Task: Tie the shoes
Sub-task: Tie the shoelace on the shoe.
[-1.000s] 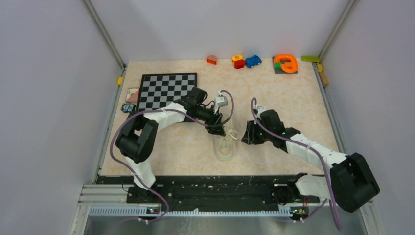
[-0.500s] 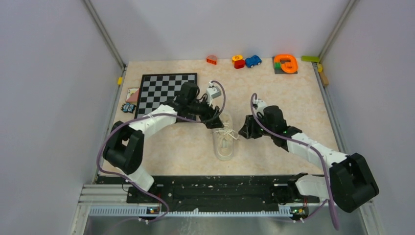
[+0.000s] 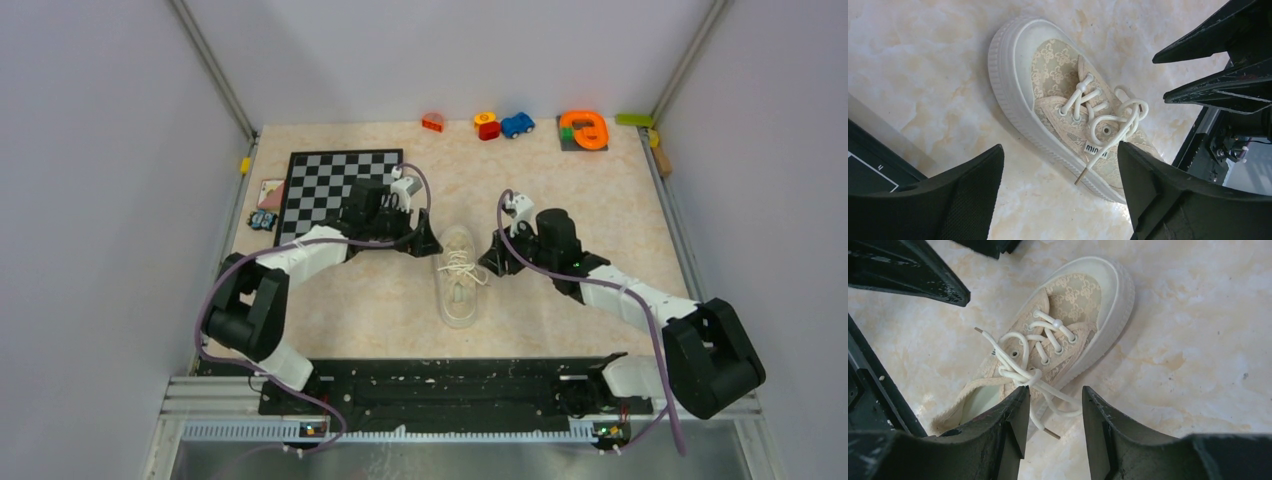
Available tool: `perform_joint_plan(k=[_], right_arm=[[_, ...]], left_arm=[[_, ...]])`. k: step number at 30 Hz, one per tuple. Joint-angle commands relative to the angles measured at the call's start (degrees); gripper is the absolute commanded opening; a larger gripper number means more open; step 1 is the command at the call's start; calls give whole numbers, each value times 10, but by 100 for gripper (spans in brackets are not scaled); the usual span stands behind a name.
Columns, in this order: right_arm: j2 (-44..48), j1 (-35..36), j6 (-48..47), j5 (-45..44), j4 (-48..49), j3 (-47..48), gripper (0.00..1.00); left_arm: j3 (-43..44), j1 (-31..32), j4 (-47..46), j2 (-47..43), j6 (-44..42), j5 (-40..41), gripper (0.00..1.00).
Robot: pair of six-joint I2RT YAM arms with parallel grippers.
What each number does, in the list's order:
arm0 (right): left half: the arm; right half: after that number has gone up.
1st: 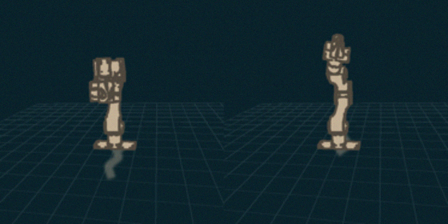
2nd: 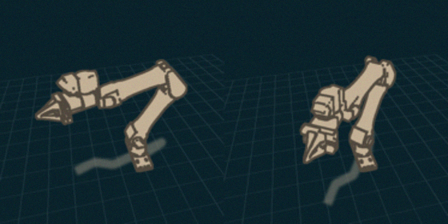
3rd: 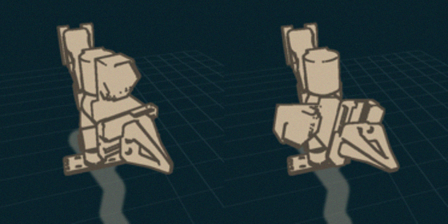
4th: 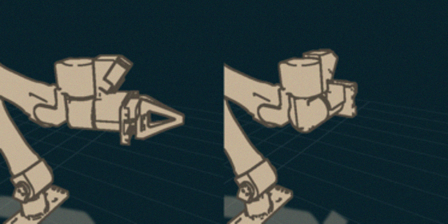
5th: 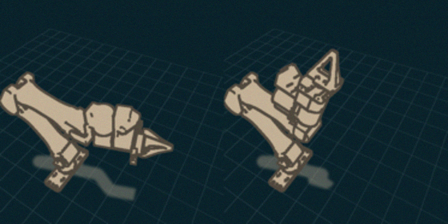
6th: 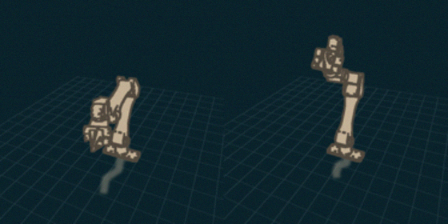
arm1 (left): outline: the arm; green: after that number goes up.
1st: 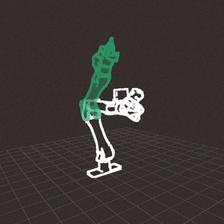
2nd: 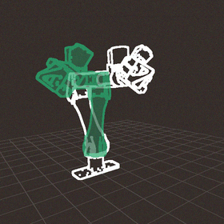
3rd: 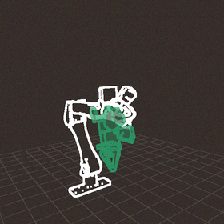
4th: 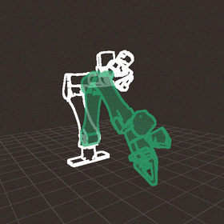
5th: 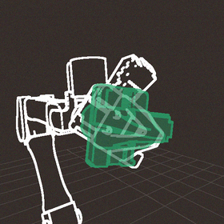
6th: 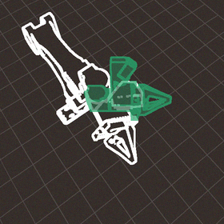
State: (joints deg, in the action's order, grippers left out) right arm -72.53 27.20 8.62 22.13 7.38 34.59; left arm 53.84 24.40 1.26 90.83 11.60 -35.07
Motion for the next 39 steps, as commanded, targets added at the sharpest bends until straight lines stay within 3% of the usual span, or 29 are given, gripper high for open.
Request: perform_joint_plan(k=[1, 2, 3, 10, 13, 18, 25, 29, 32, 34, 35, 39], right_arm=[[9, -4, -14, 33, 54, 12, 44], [9, -4, -12, 41, 56, 14, 44], [9, -4, -8, 45, 56, 14, 44], [-1, -4, -4, 49, 50, 20, 43], [-4, -4, -2, 51, 51, 21, 43], [-5, -4, -1, 47, 46, 23, 42], [-3, -4, -1, 40, 37, 25, 42], [1, -4, -2, 36, 31, 26, 41], [4, -4, 0, 34, 25, 27, 39], [4, -4, 1, 33, 23, 26, 39], [5, -4, 2, 31, 22, 26, 39], [5, -4, 4, 26, 18, 26, 38]], left_arm=[[33, 1, -23, 3, 36, -55, 73], [40, 1, -16, 11, 36, -81, 62], [38, 1, -15, 14, 38, -93, 59], [3, 3, -19, 21, -15, -139, 66], [22, 3, 12, 48, -24, -152, 59], [15, 10, 26, 49, -38, -144, 58], [24, 19, 59, 67, -49, -156, 38], [21, 19, 65, 68, -52, -145, 41], [24, 19, 67, 68, -53, -141, 31], [29, 19, 77, 69, -57, -138, 7], [30, 19, 81, 68, -58, -136, 0], [11, 17, 75, 38, -50, -120, 0]])
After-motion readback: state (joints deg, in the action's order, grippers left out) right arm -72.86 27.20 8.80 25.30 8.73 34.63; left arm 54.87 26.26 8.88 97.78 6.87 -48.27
